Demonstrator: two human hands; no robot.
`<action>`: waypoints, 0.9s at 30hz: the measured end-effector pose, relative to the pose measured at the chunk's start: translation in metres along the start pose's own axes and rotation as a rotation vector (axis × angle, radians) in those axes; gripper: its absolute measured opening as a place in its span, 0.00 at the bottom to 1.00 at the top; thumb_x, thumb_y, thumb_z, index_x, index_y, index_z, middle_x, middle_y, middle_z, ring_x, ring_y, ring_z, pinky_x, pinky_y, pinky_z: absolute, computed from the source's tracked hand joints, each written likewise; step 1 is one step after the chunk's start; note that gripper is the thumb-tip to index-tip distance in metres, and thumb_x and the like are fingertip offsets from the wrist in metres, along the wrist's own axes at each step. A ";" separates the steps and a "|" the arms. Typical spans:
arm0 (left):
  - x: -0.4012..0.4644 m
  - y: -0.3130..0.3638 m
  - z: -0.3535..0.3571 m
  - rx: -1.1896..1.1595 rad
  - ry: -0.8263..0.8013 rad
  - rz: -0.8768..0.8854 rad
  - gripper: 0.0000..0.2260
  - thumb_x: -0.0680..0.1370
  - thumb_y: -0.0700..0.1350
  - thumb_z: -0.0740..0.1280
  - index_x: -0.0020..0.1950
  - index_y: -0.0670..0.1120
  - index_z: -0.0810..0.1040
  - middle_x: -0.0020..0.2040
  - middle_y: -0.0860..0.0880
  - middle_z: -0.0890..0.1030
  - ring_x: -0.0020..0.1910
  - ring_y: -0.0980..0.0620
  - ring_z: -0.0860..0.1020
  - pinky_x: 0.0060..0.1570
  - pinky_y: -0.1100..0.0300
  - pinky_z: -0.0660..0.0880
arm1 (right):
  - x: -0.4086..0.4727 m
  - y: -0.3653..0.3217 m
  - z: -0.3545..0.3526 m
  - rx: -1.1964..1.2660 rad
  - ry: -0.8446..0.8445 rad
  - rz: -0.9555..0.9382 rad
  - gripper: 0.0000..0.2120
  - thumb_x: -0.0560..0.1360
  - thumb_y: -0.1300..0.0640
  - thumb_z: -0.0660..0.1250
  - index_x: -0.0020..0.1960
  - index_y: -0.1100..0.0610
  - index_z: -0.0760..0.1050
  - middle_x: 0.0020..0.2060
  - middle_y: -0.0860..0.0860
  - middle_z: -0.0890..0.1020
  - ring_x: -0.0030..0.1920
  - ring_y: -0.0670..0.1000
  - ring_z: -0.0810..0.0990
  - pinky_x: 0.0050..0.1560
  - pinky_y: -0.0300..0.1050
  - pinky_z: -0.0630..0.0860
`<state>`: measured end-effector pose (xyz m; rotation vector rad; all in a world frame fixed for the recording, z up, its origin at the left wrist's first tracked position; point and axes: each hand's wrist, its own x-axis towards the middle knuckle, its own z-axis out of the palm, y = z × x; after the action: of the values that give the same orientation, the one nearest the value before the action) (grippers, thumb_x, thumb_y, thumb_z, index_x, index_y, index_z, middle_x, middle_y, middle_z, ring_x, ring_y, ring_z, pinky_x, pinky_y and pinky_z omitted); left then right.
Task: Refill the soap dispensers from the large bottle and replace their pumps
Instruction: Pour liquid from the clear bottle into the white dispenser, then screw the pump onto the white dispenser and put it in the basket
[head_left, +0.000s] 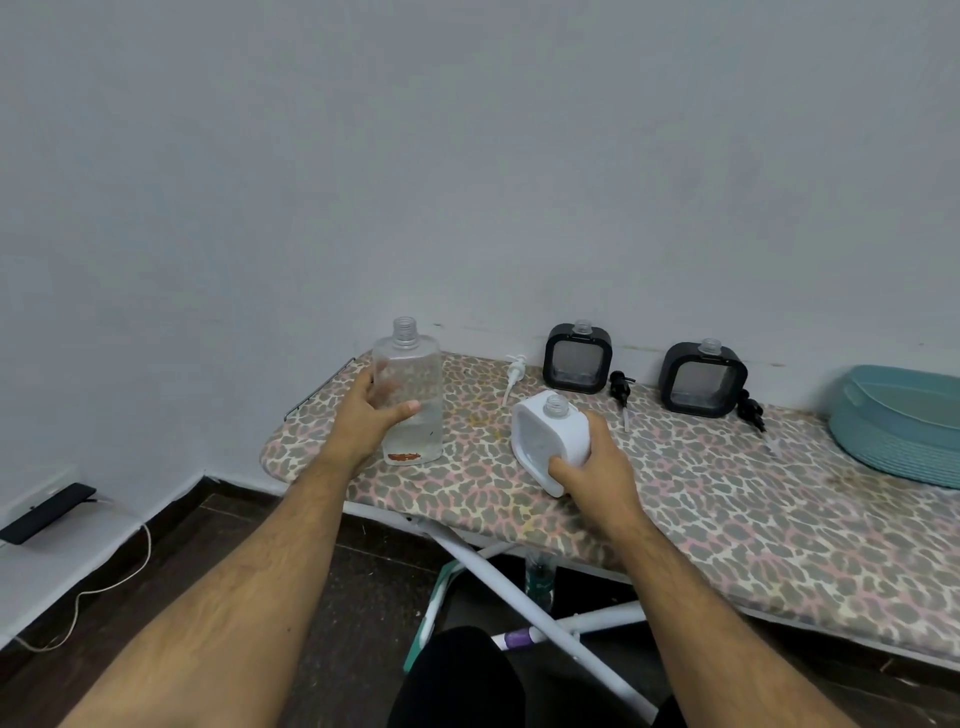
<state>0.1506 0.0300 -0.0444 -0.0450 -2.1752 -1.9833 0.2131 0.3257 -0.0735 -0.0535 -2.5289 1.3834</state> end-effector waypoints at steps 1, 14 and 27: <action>-0.003 0.000 0.001 0.033 0.016 0.017 0.32 0.70 0.41 0.78 0.70 0.54 0.70 0.59 0.56 0.79 0.56 0.61 0.78 0.49 0.64 0.75 | 0.000 0.000 -0.001 0.012 -0.009 0.001 0.32 0.71 0.55 0.71 0.71 0.46 0.63 0.55 0.48 0.78 0.46 0.47 0.80 0.33 0.43 0.79; -0.068 -0.024 0.040 0.351 0.378 0.168 0.10 0.74 0.47 0.74 0.49 0.54 0.74 0.42 0.53 0.78 0.42 0.53 0.79 0.41 0.58 0.79 | 0.027 -0.006 -0.024 0.009 -0.248 -0.021 0.37 0.71 0.66 0.71 0.75 0.54 0.59 0.61 0.54 0.74 0.52 0.52 0.78 0.38 0.41 0.78; -0.063 -0.021 0.104 0.055 -0.231 0.027 0.37 0.71 0.43 0.78 0.76 0.48 0.64 0.71 0.53 0.71 0.68 0.54 0.72 0.59 0.61 0.75 | 0.040 -0.002 -0.030 0.188 -0.429 0.020 0.30 0.70 0.70 0.70 0.66 0.49 0.68 0.58 0.53 0.76 0.58 0.56 0.77 0.59 0.62 0.78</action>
<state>0.1963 0.1378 -0.0843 -0.3088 -2.3521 -1.9895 0.1816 0.3555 -0.0479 0.2838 -2.7128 1.7966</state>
